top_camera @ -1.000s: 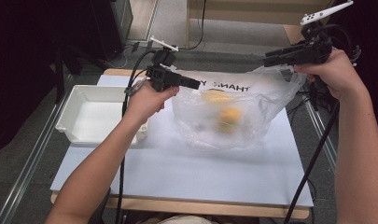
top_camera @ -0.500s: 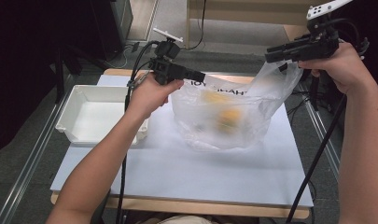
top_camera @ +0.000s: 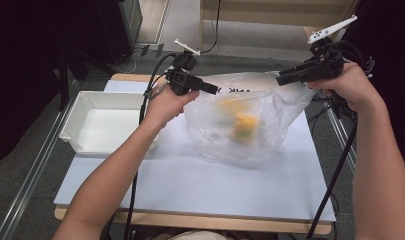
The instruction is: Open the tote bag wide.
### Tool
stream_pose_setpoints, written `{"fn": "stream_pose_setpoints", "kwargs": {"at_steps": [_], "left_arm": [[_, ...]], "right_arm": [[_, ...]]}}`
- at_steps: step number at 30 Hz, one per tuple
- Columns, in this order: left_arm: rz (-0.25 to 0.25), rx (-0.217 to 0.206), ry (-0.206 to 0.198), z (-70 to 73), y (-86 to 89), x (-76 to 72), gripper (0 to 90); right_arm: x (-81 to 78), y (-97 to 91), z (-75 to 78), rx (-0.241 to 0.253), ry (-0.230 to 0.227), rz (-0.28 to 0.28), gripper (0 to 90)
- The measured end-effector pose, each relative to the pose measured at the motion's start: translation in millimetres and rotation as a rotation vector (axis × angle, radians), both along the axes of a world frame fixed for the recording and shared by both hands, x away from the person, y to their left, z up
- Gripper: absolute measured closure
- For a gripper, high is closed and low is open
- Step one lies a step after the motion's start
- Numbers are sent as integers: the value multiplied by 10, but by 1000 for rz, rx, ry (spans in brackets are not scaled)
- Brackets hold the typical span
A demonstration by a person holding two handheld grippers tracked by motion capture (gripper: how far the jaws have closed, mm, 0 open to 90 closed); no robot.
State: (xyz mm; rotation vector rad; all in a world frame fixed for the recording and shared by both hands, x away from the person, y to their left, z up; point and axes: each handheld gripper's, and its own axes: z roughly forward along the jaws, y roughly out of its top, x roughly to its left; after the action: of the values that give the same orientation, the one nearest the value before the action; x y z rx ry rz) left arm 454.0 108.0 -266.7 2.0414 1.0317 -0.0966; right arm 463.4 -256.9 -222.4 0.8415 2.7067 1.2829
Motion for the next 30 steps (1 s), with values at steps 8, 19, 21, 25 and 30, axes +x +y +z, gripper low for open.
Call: {"fn": "stream_pose_setpoints", "kwargs": {"at_steps": [8,19,21,25,30], "left_arm": [[19,19,23,-100,18,69,679],[67,61,-24,-153,97,132,810],[79,64,-33,-155,103,135,863],[122,77,-77,-143,119,138,896],[159,54,-103,-116,135,166,899]], "right_arm": [[-11,2,-160,-47,9,-64,638],[-5,-69,-290,-79,27,-131,722],[-4,-76,-309,-80,39,-144,745],[-10,-78,-347,-96,61,-165,769],[-27,-65,-350,-102,64,-161,772]]}}
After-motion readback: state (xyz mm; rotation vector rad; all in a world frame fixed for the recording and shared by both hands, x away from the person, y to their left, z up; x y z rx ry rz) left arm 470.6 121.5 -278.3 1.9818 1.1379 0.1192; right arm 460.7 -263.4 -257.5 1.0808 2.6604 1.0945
